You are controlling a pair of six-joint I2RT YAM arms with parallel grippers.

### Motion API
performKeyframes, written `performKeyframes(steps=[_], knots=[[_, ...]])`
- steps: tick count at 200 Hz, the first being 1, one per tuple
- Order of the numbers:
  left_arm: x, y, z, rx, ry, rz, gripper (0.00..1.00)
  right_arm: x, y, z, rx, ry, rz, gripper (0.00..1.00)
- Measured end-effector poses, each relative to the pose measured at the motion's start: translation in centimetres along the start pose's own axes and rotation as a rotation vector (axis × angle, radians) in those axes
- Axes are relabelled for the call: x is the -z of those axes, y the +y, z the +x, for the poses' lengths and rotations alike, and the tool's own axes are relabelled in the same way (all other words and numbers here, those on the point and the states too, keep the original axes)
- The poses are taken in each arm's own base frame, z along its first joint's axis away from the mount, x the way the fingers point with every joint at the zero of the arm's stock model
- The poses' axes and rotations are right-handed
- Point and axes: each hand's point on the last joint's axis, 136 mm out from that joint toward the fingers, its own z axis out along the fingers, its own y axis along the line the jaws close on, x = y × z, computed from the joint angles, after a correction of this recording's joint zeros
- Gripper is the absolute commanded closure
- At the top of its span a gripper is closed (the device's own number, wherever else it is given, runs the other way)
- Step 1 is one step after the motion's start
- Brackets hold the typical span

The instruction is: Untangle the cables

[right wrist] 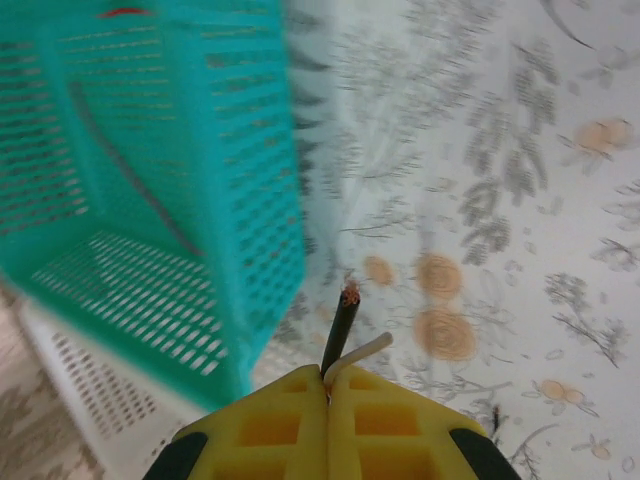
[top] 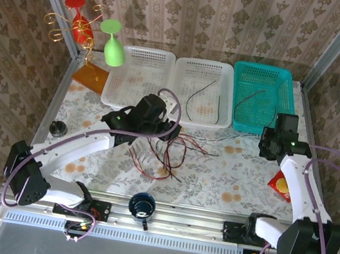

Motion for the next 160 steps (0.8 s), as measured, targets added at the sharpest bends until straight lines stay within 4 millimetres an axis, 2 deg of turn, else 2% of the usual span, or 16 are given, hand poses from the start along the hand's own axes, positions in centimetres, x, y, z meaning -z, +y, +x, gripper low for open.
performKeyframes(steps=[41,88,127,160], knots=[[1.1,-1.3,-2.0,0.007,-0.027,0.075,0.44,4.2,5.0,1.8,0.288,-0.012,-0.257,1.00],[1.3,-1.5,-1.9,0.013,-0.013,0.102,0.44,9.5,10.9,4.4,0.504,-0.006,-0.554,1.00],[1.3,-1.7,-1.9,0.015,-0.009,0.117,0.44,16.2,16.3,6.9,0.631,0.014,-0.828,1.00],[1.8,-1.4,-2.3,0.022,-0.024,0.121,0.44,22.8,19.0,9.6,0.780,0.035,-1.037,1.00]])
